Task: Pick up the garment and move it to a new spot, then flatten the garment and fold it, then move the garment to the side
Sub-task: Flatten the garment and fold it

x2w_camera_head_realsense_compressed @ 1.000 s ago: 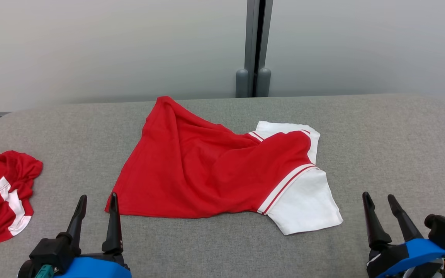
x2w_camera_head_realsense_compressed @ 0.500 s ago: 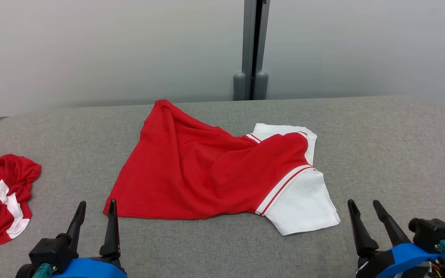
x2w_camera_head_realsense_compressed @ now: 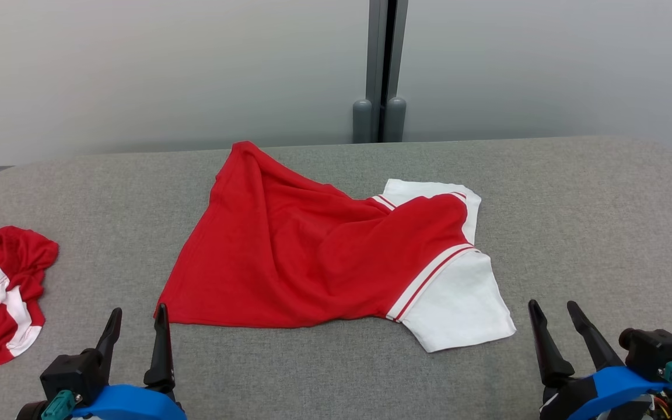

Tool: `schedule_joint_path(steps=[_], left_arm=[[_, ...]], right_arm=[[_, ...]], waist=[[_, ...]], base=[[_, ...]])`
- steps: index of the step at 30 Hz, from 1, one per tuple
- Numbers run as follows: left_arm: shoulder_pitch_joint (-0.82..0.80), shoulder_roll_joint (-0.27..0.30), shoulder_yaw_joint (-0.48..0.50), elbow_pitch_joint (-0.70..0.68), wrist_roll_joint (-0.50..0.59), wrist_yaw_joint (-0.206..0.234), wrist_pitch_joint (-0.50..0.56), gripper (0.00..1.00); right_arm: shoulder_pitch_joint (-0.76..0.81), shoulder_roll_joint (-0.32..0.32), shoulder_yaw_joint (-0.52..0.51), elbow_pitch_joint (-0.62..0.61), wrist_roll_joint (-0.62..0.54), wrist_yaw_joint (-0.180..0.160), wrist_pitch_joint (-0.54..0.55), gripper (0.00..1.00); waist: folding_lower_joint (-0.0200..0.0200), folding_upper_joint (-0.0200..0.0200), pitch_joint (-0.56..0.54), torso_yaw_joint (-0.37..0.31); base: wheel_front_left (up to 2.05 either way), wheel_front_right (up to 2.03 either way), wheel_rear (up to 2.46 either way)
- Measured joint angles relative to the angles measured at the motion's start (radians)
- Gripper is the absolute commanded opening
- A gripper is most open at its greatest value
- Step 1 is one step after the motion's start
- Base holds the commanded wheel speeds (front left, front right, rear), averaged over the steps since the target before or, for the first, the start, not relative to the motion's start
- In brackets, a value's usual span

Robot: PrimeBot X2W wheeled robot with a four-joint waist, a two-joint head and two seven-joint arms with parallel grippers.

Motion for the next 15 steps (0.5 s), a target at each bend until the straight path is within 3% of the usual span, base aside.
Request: schedule_joint_path(steps=[8, 15], left_arm=[[-0.017, 0.004, -0.012, 0.019, -0.003, 0.0, 0.022, 1.0], [-0.17, 0.012, -0.047, 0.217, 0.028, 0.01, 0.118, 1.0]], right_arm=[[-0.016, 0.0, -0.003, 0.004, -0.001, 0.0, 0.006, 1.0], [-0.102, 0.0, 0.012, 0.058, -0.045, 0.0, 0.095, 1.0]], waist=[[0.0, 0.0, 0.02, -0.003], [0.0001, 0.0001, 0.075, -0.002]], base=[[0.0, 0.0, 0.0], [0.0, 0.0, 0.0]])
